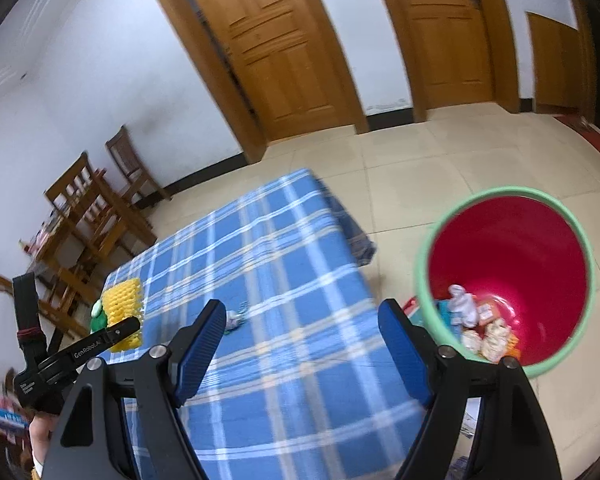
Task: Collect trash
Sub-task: 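Grasp the green toy keychain with the right tool while the left tool holds the foam net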
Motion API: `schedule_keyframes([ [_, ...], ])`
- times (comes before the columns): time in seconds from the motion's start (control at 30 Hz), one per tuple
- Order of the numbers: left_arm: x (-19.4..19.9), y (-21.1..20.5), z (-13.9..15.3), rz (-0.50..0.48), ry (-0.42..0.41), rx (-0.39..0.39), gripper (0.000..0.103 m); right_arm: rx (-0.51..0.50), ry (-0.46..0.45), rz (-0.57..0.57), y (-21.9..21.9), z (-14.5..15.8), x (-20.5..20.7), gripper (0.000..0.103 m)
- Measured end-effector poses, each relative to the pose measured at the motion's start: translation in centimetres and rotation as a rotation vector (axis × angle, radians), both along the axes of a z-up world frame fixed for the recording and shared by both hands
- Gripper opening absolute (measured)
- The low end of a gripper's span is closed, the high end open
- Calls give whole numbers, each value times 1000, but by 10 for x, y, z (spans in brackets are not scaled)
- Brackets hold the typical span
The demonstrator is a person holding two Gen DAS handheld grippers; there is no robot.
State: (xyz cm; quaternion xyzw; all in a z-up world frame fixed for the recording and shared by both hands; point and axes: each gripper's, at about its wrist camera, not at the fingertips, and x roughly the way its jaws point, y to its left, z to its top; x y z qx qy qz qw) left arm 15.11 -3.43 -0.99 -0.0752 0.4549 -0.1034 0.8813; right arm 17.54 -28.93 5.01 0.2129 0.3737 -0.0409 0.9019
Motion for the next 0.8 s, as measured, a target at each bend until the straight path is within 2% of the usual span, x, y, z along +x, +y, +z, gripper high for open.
schedule_keyframes([
  [0.37, -8, 39, -10, 84, 14, 20, 28, -38, 71, 119, 58, -31, 48, 80],
  [0.8, -5, 57, -29, 125, 48, 17, 28, -113, 137, 175, 89, -67, 82, 80],
])
